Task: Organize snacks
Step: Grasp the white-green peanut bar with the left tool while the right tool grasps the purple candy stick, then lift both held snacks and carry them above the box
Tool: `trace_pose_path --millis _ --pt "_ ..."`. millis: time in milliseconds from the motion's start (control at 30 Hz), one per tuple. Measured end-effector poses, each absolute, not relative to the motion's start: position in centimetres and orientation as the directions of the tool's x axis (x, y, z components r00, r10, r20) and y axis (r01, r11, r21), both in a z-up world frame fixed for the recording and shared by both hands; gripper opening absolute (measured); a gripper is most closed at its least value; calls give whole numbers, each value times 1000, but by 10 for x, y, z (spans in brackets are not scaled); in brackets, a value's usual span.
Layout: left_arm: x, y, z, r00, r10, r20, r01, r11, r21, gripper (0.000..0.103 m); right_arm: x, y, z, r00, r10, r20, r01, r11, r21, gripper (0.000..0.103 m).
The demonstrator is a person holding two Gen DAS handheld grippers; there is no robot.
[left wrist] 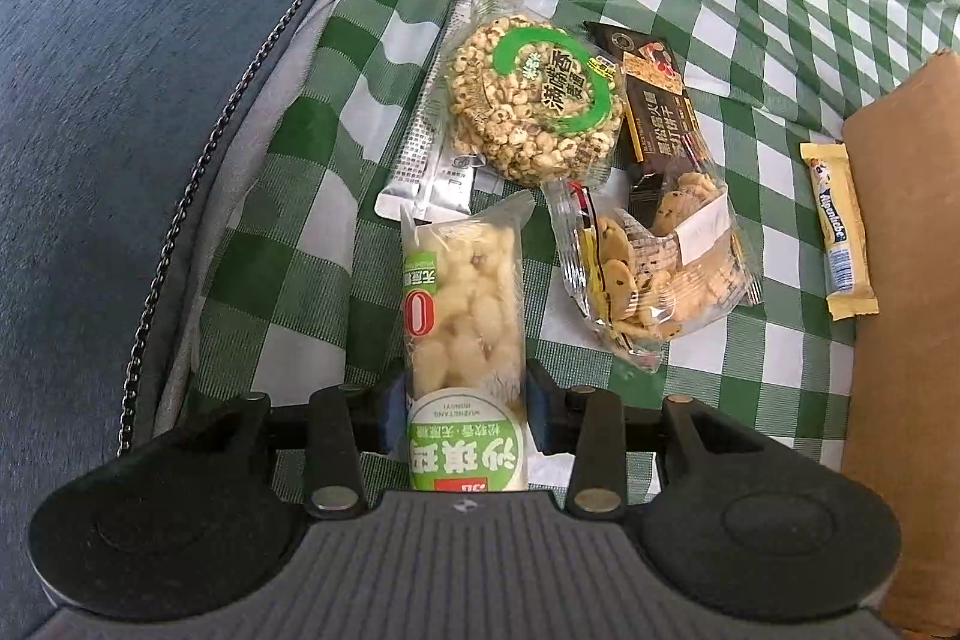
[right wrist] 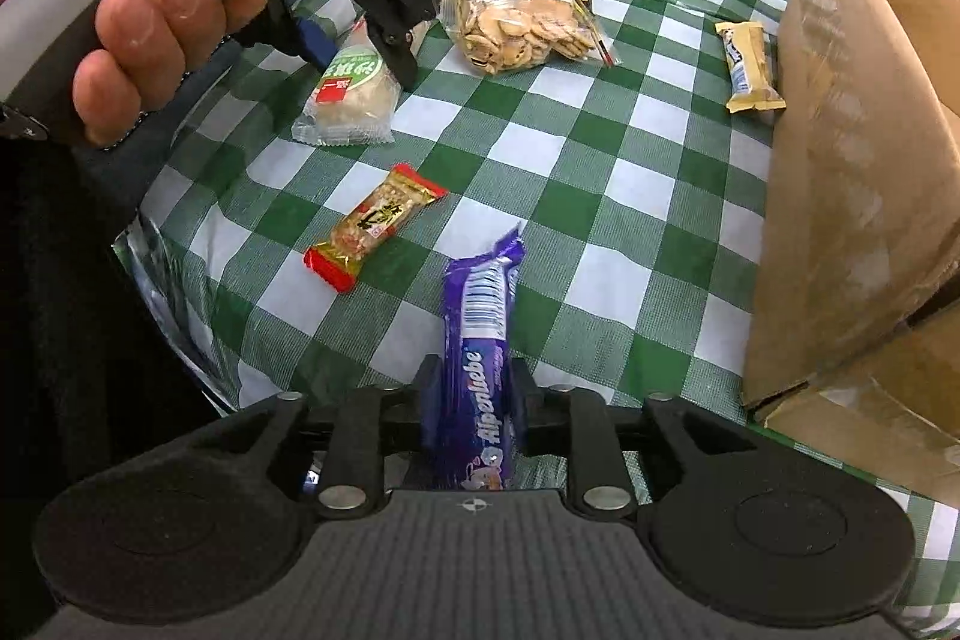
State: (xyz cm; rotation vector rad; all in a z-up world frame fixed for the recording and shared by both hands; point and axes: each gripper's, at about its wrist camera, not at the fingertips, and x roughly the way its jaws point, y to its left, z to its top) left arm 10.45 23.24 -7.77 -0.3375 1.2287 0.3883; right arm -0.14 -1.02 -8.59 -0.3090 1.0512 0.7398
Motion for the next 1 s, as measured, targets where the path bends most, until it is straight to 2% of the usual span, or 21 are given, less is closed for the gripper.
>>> trace_pose_path --millis 167,233,267,300,567,767,867,1000 --pt "105 232 -79 290 111 -951 -449 893 -32 43 -6 -3 -88 315 394 -864 -705 706 65 34" --pt "106 232 -78 292 115 -949 -443 896 -27 40 -6 -3 -87 324 391 -862 -709 704 53 28" --pt "106 232 -78 297 114 -948 -441 897 -30 40 -6 -3 -87 331 388 -860 -708 705 45 19" --pt "106 233 -76 303 113 -946 -441 897 -34 40 -6 -4 -86 334 389 -858 -705 708 46 17" --pt "95 239 -51 420 114 -900 -461 881 -104 40 -10 -11 -65 383 454 -804 -711 701 57 16" --pt "93 244 -36 480 125 -868 -486 862 -144 40 -3 -27 -21 421 544 -726 -698 705 124 16" --pt "93 243 -27 514 137 -847 -492 856 -160 40 6 -45 20 469 597 -651 -693 706 148 16" --pt "93 235 -21 543 149 -826 -475 866 -155 40 22 -77 66 560 628 -541 -695 711 105 16"
